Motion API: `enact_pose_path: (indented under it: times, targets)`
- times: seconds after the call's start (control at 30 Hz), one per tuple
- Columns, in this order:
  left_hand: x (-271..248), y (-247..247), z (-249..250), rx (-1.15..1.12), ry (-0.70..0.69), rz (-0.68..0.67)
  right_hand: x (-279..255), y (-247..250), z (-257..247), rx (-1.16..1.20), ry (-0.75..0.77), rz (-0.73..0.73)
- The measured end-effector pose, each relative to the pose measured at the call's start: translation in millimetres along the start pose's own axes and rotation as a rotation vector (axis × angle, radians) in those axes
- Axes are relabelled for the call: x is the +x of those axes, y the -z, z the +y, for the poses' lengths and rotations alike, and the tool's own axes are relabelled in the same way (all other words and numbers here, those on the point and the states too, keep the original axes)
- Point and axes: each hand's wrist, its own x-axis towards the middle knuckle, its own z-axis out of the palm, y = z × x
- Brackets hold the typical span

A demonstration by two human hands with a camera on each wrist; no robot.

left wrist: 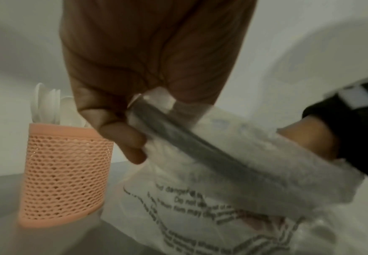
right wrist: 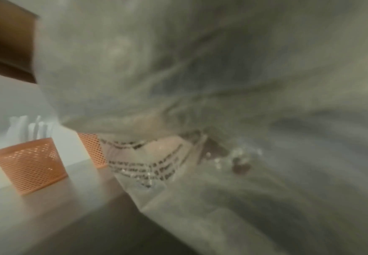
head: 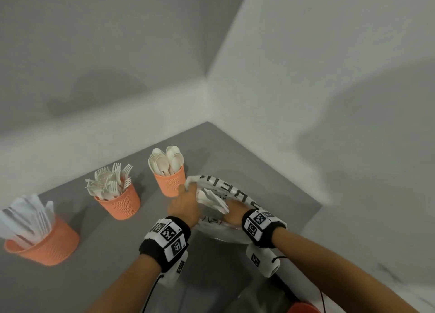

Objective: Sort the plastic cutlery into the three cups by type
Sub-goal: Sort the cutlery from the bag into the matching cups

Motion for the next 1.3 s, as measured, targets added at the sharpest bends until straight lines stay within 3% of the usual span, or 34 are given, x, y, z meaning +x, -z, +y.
enact_pose_path:
  times: [0.2,0.33,0.43,0.63,0.8,1.1,1.2,1.3]
  targets:
    - [14.1,2.7,1.8,-0.009,0.012,0.002,-16.1,12.7,4.4,0.159,0.078,-0.056]
    - [20.4,3.1,-0.1,-0.333,0.000,-0.117,-16.5,10.3,14.4,0.181,0.076,-0.052]
    - [17.6,0.4,2.9,-0.433,-0.018,-0.085,-16.2,5.4,12.1,0.179,0.045,-0.035]
    - [14.6,-4.1,10.4,-0.302,-0.052,-0.125,-16.2,1.8,0.0,0.247,0.163,0.052]
    - [22.2,2.2,3.0,-0.183,0.011,-0.013,-19.6,12.1,9.9,0.275,0.221,0.224]
    - [30.2,-17.1,24.0,-0.117,-0.012,0.100,-50.6,90.5,-16.6,1.039,0.355,0.480]
    - [29.1,-12.3,31.5,-0.104,-0.026,0.066,-52.8,115.5,-25.6,1.153,0.373,0.498]
    - [23.7,-4.9,29.1,-0.144,-0.098,0.138,-50.4,123.4,-36.5,1.221,0.403,0.465]
